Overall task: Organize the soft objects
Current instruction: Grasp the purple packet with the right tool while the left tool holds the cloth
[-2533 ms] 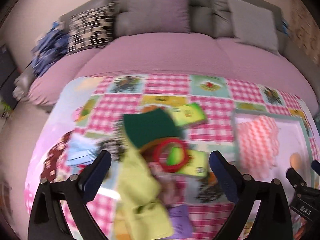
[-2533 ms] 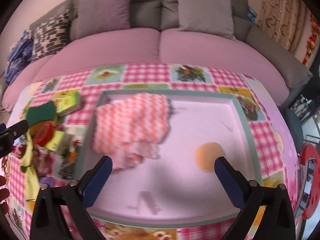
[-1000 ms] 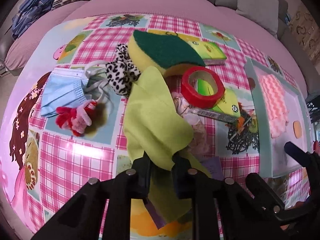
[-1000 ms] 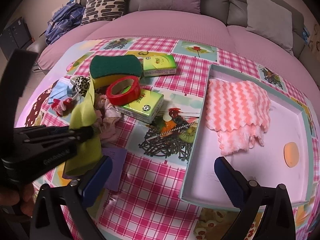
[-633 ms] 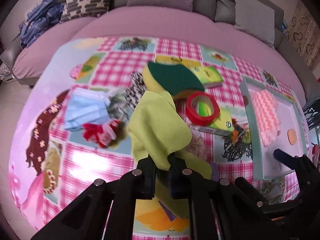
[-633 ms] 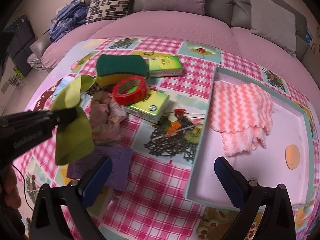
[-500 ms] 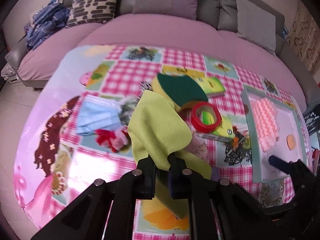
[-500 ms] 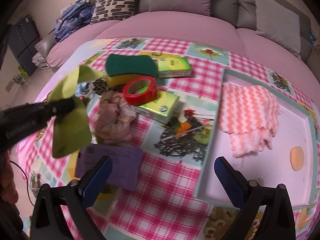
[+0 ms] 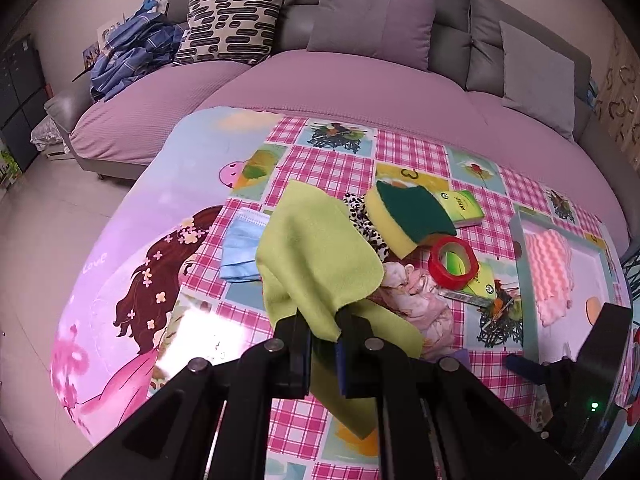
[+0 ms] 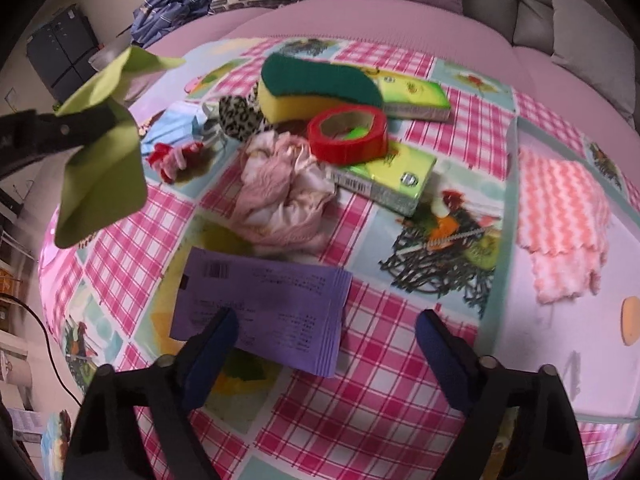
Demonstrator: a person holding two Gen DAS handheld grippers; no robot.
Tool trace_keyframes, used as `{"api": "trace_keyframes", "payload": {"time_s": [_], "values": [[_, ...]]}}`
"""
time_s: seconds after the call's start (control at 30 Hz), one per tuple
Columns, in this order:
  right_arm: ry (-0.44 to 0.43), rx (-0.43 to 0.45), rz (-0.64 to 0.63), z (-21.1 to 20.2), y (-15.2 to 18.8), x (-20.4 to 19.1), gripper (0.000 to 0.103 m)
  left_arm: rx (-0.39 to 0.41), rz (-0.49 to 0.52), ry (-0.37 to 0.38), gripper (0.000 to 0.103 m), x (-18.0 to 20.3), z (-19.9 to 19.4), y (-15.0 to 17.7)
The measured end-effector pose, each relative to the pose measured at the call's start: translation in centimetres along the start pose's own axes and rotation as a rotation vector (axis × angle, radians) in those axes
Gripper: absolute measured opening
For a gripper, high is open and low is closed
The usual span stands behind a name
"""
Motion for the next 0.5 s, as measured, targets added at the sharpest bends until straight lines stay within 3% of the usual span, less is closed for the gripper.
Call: {"api": "trace_keyframes", "payload": {"time_s": [0.23, 0.3, 0.37, 0.5], "values": [[-0.005, -0.034, -0.019, 1.5, 0.5, -0.8, 0.077, 0.001, -0.007, 0.005, 0.01, -0.1, 0.1, 0.0], [-0.009, -0.026, -0.02, 1.6, 0.5, -1.1, 0.071, 0.0, -0.007, 0.004, 0.01, -0.1, 0.2, 0.0], [-0.013, -0.019, -0.022, 1.6, 0.6, -1.2, 0.056, -0.001, -0.005, 0.005, 0.01, -0.1, 0.2, 0.0], [-0.029, -0.006, -0.018, 1.5, 0.5, -1.4, 0.049, -0.001, -0.001, 0.005, 0.01, 0.1, 0.2, 0.0]]}}
Point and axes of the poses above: each gripper's, at about its wrist camera, not at the fingertips, and z roughly the way its jaws point, x to its right, y to its underside, the point moved 1 cm from there along z, roughly the way its jaws point, and after that the axes turned 4 degrees about -z, right-handed, at the moved point
